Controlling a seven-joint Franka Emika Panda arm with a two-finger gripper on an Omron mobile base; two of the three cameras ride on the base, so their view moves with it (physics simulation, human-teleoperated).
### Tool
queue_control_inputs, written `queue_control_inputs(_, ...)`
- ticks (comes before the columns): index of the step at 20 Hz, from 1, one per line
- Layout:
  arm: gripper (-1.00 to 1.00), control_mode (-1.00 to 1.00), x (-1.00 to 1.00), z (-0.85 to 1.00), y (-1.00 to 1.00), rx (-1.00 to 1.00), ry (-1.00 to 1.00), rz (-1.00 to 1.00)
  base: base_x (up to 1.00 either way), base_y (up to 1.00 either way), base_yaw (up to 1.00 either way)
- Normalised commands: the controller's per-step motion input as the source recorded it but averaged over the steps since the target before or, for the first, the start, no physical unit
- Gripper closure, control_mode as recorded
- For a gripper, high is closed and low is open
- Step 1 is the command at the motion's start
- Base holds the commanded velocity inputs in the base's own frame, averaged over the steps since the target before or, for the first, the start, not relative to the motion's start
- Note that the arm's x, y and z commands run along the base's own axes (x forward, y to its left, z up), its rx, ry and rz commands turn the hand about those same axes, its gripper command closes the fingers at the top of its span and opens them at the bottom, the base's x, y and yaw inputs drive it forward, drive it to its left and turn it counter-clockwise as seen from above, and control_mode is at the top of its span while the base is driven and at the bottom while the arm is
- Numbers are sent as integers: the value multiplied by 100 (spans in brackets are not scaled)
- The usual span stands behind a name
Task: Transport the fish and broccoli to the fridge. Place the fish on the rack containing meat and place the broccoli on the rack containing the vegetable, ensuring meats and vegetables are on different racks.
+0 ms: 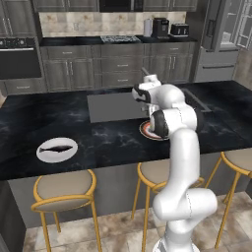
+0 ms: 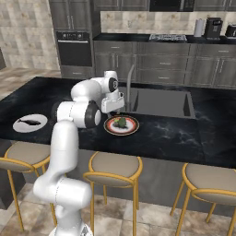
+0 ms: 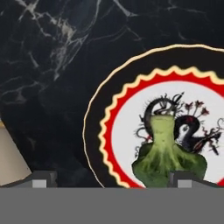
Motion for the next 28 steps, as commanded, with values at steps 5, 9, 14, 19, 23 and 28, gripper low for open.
queue_control_inputs(5, -100, -100, 15, -27, 0, 0, 0, 12, 0, 0, 0)
queue_control_inputs(9, -100, -100, 11, -20, 0, 0, 0, 10, 0, 0, 0)
queue_control_inputs(14, -100, -100, 15, -12, 0, -2, 0, 0, 0, 0, 0)
queue_control_inputs(19, -100, -100, 25, -16, 0, -3, -10, 0, 0, 0, 0)
queue_control_inputs(23, -100, -100, 35, -20, 0, -1, -7, 0, 0, 0, 0)
queue_control_inputs(28, -100, -100, 19, -16, 0, 0, -2, 0, 0, 0, 0)
